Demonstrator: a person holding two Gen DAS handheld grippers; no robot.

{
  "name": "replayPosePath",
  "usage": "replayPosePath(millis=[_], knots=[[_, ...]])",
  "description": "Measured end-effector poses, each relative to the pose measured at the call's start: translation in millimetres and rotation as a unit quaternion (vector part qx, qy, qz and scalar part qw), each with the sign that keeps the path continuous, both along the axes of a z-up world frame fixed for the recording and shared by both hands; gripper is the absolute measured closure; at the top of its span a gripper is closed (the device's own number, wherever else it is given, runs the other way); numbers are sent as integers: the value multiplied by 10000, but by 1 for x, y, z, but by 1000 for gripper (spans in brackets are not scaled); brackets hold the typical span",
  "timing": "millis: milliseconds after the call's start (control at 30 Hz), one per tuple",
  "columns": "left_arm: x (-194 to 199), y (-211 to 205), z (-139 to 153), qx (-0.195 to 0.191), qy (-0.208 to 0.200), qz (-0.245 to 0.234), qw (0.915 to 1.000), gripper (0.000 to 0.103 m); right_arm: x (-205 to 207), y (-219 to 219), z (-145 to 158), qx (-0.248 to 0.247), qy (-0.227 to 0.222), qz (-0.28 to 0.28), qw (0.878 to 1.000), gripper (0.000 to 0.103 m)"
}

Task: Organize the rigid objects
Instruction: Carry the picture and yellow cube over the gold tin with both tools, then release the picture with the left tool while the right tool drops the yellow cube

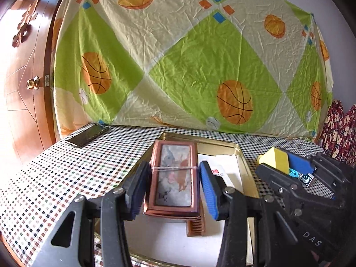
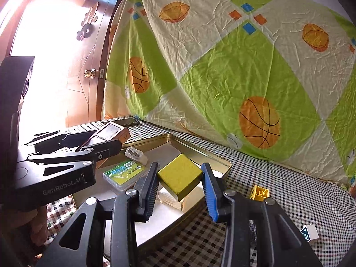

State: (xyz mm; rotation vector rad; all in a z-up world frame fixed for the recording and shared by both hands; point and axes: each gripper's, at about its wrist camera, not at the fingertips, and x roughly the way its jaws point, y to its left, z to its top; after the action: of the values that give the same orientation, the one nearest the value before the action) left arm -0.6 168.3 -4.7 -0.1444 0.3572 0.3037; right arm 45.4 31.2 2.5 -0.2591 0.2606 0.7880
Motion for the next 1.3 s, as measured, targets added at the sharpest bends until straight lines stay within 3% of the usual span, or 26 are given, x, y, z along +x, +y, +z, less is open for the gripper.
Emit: replayPosePath(millis=[400,967,1000,1033,1067,1133,1200,1300], knots=[[33,28,-6,-373,712,-217,9965,57,38,43,-9,-462,550,191,9972,62],[59,41,-14,-308,1303,-231,9907,57,63,61,-18,-559,778,103,9953,62],[59,42,-14,-303,1320,-219,9905,57,63,61,-18,-552,758,78,9956,61],[59,42,-14,-286,1309,-183,9908,57,63,60,-18,-544,744,69,9957,55],[59,42,-13,-258,1291,-130,9912,54,62,59,-17,-524,742,63,9958,43],[56,41,-10,-214,1223,-41,9923,44,58,50,-13,-401,640,-34,9971,34],[51,38,-5,-186,1101,-13,9937,28,55,38,-7,-272,607,-106,9977,33],[43,26,5,-141,882,-68,9960,25,49,7,-1,-104,516,-189,9984,33]])
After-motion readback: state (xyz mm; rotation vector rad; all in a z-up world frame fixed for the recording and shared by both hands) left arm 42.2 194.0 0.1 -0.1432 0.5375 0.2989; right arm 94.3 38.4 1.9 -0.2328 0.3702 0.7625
